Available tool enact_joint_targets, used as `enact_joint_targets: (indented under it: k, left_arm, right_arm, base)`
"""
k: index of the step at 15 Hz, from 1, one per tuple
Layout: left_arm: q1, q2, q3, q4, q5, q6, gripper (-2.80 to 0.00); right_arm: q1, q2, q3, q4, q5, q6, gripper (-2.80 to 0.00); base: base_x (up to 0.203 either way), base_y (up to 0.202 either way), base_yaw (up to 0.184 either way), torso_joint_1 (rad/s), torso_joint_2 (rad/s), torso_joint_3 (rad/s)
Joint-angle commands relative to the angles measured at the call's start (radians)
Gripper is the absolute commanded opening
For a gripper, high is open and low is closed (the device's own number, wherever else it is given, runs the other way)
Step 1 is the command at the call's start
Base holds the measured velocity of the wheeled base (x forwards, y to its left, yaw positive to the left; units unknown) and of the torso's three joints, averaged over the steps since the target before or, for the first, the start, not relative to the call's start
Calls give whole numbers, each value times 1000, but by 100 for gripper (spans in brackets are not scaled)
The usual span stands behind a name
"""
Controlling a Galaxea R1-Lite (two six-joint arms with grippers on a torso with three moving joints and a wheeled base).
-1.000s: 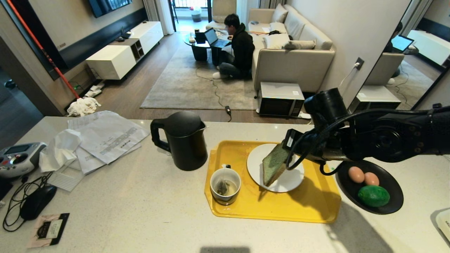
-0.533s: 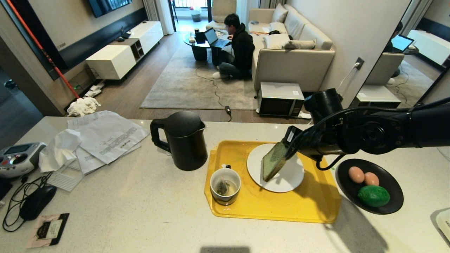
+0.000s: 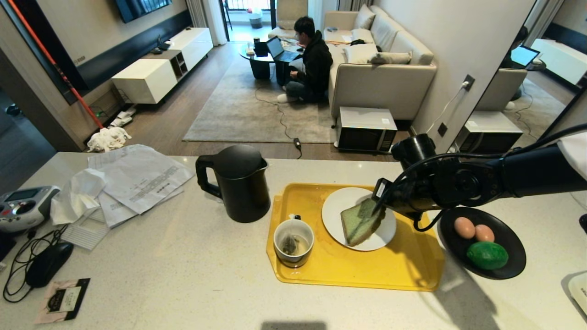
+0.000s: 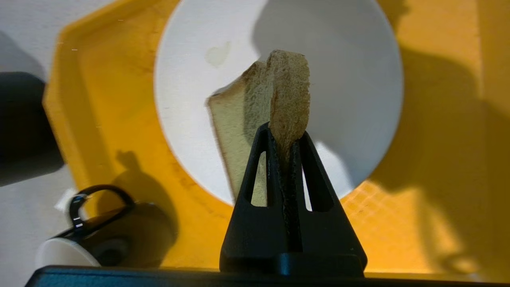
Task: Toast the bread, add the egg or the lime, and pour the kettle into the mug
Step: Put the baked bread on a plate
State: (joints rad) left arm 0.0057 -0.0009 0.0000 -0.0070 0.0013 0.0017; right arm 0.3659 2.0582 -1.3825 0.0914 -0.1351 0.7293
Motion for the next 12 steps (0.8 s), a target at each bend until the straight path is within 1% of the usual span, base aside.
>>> enact_joint_targets:
  k: [1, 5, 7, 12]
  left_arm:
    - [0, -1, 0, -1, 0, 0, -280]
    - [0, -1, 0, -1, 0, 0, -280]
    - [0, -1, 0, -1, 0, 0, -280]
    - [0, -1, 0, -1, 0, 0, -280]
  right_arm:
    - [-37, 25, 15, 1, 0, -35, -280]
    - [-77, 38, 52, 1, 10, -76, -280]
    - [-83, 36, 87, 1, 25, -84, -280]
    - [-77, -3, 182, -25, 31, -87, -280]
  base:
    - [0, 0, 0, 0, 0, 0]
    - [0, 0, 0, 0, 0, 0]
    - [0, 0, 0, 0, 0, 0]
    - [0, 0, 0, 0, 0, 0]
